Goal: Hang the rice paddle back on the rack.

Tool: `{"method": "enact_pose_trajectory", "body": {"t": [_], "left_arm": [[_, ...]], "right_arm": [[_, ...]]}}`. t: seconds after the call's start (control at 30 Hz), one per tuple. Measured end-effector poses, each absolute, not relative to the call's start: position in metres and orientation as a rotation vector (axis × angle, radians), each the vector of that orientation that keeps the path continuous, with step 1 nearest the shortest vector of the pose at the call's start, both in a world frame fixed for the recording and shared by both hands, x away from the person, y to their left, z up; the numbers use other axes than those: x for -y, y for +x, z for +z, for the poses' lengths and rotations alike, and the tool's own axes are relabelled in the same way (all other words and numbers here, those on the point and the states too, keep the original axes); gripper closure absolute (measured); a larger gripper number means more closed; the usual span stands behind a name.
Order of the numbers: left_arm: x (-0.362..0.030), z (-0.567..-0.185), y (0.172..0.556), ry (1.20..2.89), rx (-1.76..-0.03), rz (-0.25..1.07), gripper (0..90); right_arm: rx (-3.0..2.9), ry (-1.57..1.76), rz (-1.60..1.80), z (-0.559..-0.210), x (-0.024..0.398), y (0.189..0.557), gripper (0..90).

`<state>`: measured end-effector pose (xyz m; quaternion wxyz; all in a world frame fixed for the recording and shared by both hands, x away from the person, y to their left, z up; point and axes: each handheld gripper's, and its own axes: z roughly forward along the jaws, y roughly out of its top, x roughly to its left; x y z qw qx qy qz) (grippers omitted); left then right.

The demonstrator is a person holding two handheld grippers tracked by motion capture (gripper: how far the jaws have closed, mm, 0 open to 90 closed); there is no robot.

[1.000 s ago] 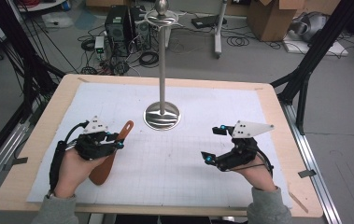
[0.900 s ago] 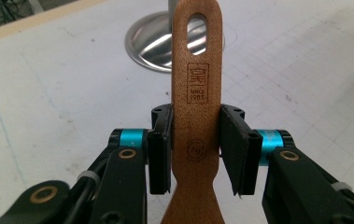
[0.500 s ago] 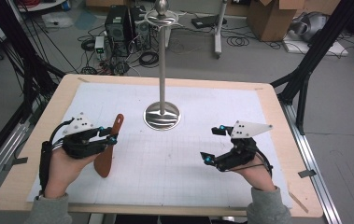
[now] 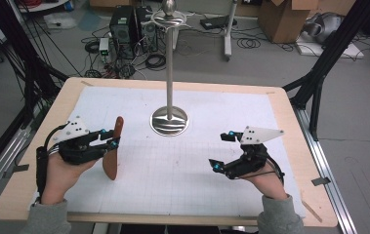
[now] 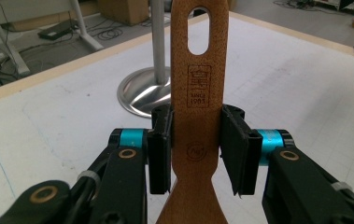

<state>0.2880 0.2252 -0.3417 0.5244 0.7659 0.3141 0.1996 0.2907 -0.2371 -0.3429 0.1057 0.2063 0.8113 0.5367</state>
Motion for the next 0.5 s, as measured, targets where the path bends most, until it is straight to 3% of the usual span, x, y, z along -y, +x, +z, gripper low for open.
{"method": "enact_pose_trajectory", "body": {"t": [0.5], "left_arm": [[-0.235, -0.315, 0.299, 1.792, -0.725, 0.514, 65.2]], "right_arm": [[-2.337, 0.588, 1.634, -0.336, 0.244, 0.287, 5.6]]}}
